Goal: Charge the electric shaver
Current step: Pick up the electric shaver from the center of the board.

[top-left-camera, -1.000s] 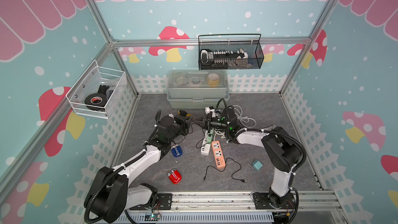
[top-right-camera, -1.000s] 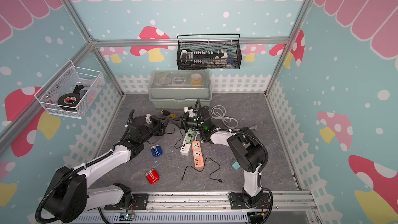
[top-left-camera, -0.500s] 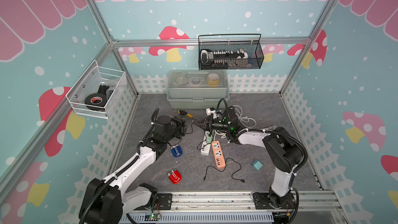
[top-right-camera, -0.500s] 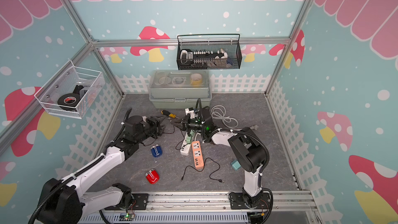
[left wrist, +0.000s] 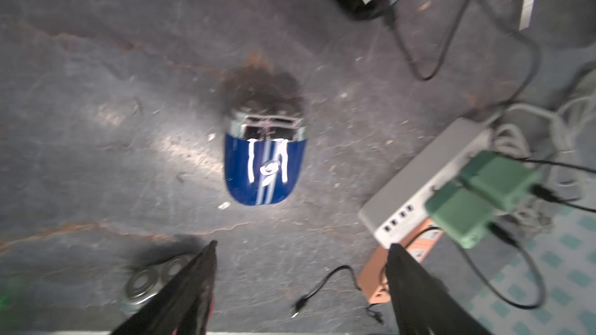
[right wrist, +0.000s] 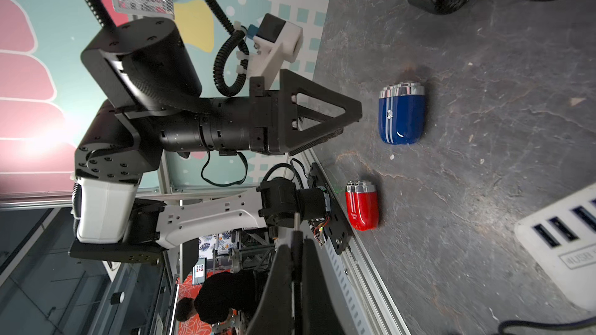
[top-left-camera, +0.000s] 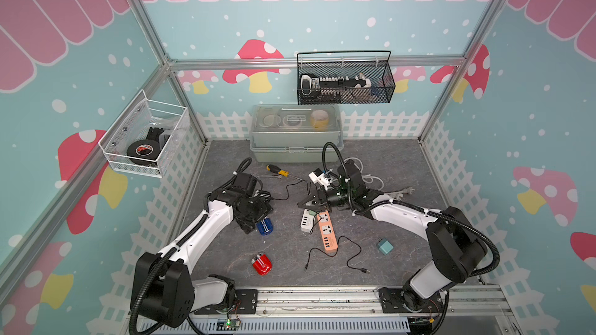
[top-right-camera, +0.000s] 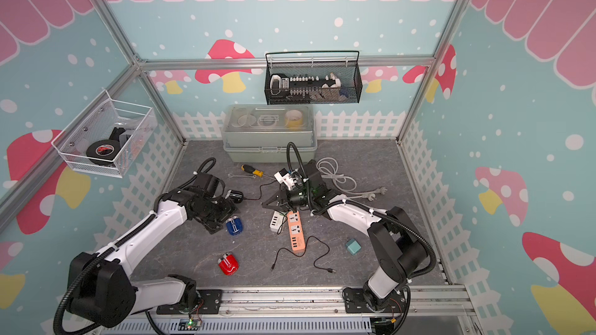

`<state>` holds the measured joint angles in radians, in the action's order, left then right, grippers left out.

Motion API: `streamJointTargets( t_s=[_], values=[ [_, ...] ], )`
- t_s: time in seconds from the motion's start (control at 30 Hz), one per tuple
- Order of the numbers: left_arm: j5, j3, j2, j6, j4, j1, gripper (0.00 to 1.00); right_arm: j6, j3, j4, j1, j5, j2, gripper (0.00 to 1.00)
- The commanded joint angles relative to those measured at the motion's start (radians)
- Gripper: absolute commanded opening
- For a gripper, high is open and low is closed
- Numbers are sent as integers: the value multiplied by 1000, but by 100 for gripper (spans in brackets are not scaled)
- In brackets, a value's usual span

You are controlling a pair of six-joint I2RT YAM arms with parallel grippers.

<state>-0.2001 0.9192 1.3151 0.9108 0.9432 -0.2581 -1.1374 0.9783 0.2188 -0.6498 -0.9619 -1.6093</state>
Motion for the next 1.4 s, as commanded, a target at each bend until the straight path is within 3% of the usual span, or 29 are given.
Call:
streamJointTargets(
  t_s=[0.0,0.17,0.47,0.7,0.9,1.1,1.2,1.37],
  values=[
    [57,14,61,-153,87,-11,84,72,-10,-54,-12,-2,22,0],
    [116,57,194,-195,34,-41,86,33,-35,10,-22,10,32,0],
    [171,60,310,-196,-91,-30,87,18,-70,39,-30,22,67,0],
    [166,43,366,-177,-163,-18,77,-6,-104,75,-30,49,77,0],
    [159,17,390,-152,-191,-20,57,-5,-119,81,-31,42,70,0],
    [122,-20,338,-97,-203,-24,15,-12,-133,117,-32,43,51,0],
    [56,-11,266,-10,-184,-24,0,-30,-149,212,-31,39,40,0],
    [-35,93,137,210,-101,-25,0,-5,-132,243,-45,47,29,0]
  ],
)
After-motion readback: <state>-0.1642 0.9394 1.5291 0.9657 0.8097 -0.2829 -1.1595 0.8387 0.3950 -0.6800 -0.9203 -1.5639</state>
